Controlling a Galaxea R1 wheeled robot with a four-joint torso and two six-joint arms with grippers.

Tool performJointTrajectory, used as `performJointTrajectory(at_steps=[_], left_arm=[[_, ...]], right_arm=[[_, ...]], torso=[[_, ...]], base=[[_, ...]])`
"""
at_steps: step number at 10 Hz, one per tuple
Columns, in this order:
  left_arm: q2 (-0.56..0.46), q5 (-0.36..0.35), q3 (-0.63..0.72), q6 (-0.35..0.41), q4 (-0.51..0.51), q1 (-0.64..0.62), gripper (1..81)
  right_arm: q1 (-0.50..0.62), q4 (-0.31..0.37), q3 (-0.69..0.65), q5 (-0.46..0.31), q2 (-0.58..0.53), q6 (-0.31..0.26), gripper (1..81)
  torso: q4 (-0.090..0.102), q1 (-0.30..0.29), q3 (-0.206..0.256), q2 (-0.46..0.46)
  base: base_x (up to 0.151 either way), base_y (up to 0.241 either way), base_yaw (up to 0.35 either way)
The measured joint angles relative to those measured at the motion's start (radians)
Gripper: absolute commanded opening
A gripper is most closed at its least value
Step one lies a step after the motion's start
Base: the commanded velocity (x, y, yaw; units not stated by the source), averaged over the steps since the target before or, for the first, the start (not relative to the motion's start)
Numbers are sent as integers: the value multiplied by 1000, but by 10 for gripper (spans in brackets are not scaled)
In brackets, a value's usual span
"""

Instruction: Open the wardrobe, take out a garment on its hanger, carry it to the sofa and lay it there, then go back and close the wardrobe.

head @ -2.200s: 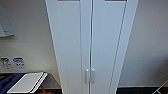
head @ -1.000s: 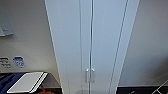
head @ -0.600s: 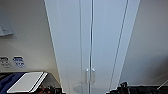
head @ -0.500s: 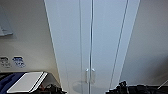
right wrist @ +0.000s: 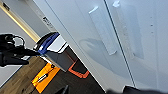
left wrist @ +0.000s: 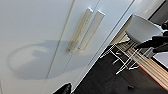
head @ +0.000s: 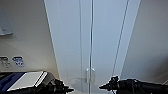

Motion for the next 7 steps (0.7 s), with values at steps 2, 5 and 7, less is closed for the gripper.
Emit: performJointTrajectory(at_steps=[2,5,7], left_arm=[[55,7,-51,-1,-12,-18,811],[156,16,-144,-14,-21,-24,811],[198,24,-208,-19,-28,-25,811]], right_arm=[[30,0,-67,-19,59,3,811],[47,0,-144,-18,108,4,811],[49,-2,-225,-7,156,4,811]], torso=[[0,0,0,0],[0,1,-1,1],[0,1,-1,1]], base=[[0,0,0],[0,0,0],[0,0,0]])
